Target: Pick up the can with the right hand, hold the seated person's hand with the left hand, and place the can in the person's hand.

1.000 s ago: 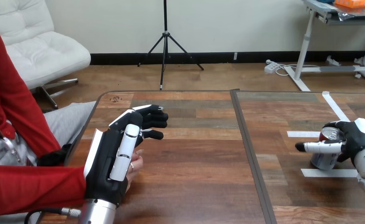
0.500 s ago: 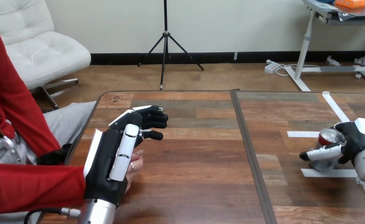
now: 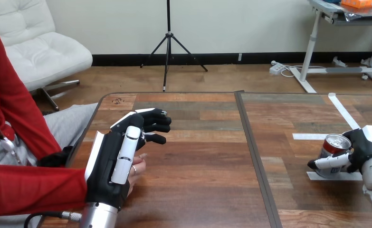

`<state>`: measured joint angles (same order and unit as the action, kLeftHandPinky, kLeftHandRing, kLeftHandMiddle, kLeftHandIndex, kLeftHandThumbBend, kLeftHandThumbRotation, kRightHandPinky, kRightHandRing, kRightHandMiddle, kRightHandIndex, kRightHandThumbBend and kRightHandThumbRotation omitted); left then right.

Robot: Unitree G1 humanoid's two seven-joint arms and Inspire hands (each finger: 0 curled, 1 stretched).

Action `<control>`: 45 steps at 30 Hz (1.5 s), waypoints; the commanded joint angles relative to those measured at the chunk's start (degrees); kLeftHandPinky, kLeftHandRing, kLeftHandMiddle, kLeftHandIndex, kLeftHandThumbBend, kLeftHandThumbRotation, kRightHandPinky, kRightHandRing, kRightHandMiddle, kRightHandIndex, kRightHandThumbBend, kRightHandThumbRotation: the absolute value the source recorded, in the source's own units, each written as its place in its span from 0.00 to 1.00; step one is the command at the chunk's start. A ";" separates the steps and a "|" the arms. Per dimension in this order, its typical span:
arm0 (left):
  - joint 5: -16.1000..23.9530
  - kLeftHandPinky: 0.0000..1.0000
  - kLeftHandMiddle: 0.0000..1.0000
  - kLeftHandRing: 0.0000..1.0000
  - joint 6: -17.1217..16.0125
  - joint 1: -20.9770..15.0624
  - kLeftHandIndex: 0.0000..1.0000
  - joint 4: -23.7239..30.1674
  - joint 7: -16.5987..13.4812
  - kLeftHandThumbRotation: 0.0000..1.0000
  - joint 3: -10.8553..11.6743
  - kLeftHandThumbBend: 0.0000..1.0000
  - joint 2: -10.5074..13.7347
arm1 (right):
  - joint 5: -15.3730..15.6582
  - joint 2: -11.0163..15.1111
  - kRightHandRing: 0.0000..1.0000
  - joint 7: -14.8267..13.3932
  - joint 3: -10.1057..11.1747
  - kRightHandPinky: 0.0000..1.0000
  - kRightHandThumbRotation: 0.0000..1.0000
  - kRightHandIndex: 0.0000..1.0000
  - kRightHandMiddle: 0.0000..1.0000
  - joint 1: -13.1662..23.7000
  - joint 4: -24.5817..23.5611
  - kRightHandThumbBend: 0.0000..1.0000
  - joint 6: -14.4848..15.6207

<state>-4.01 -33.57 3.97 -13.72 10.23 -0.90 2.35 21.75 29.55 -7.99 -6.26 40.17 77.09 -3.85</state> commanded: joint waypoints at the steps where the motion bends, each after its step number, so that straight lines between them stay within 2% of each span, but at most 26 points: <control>1: 0.10 0.55 0.64 0.64 -0.61 -3.29 0.61 2.39 -0.33 0.98 0.73 0.46 0.51 | 0.24 -0.48 0.46 -1.17 -0.35 0.42 0.00 0.43 0.48 1.26 -0.31 0.87 -1.39; 21: -0.76 0.54 0.64 0.65 -0.28 -3.18 0.59 2.49 -0.24 0.96 1.23 0.49 0.65 | 0.64 -0.17 0.42 -1.25 -0.83 0.37 0.00 0.43 0.45 1.41 -0.57 0.89 -3.91; 39: -0.09 0.54 0.65 0.65 -0.71 -3.38 0.59 2.39 -0.33 0.95 2.25 0.50 0.65 | -0.33 0.04 0.41 -0.48 -0.07 0.37 0.00 0.43 0.45 2.71 -1.91 0.89 -8.83; 42: 0.80 0.54 0.64 0.65 -1.39 -3.57 0.59 2.17 -0.87 0.95 2.51 0.49 0.85 | -0.92 0.09 0.41 -0.30 0.44 0.37 0.00 0.43 0.45 2.70 -2.34 0.88 -10.89; 45: 1.02 0.55 0.64 0.65 -1.17 -3.69 0.58 2.41 -1.03 0.95 2.69 0.48 1.11 | -0.09 0.27 0.40 -0.33 -0.38 0.37 0.00 0.43 0.45 3.22 -2.78 0.88 -11.32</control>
<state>-3.64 -33.58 3.96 -13.63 9.72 1.09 2.51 22.10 29.53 -7.91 -6.65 39.83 77.07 -12.28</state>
